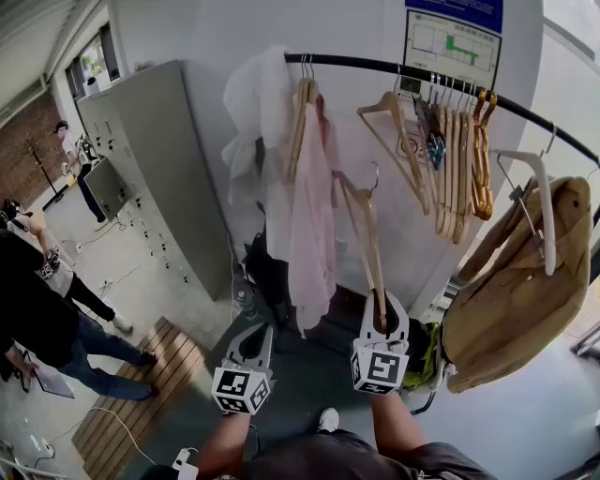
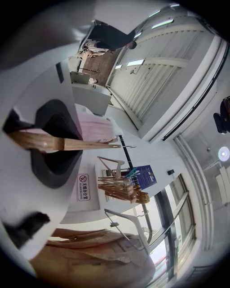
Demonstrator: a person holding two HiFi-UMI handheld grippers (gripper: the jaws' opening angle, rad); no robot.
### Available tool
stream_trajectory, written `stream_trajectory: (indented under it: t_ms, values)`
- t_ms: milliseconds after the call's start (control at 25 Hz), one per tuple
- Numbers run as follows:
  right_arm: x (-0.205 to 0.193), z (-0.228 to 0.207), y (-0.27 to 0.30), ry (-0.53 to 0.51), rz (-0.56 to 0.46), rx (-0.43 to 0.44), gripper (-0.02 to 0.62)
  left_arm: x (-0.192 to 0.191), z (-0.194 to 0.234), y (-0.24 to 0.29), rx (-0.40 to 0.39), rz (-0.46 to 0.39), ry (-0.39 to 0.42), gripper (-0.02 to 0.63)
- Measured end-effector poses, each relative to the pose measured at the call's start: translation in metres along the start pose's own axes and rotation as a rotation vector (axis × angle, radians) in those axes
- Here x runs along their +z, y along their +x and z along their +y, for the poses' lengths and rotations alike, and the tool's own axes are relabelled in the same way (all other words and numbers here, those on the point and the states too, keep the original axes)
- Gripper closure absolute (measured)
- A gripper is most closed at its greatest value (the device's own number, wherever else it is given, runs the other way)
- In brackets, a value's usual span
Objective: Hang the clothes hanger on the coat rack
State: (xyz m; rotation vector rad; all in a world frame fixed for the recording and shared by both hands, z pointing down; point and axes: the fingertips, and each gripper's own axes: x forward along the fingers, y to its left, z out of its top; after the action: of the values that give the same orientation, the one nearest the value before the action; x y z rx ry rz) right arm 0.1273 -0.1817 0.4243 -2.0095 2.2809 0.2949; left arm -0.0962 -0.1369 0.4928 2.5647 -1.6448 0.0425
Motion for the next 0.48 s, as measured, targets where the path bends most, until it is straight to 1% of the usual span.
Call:
stream_trajectory:
  t_ms: [120, 320, 480]
  values:
    - [0.012, -0.006, 0.034, -0.01, -0.024, -0.015, 0.541, 0.004, 0.012, 0.019, 0.027, 0.001, 0.008, 0.597]
    - [0.031, -0.015, 0.089, 0.003, -0.059, -0.025, 0.541, 0.002, 0.037, 0.04, 0.092, 0.017, 0.01, 0.597]
    - [0.053, -0.02, 0.131, 0.005, -0.095, -0.04, 0.541, 0.002, 0.044, 0.052, 0.107, 0.011, -0.005, 0.597]
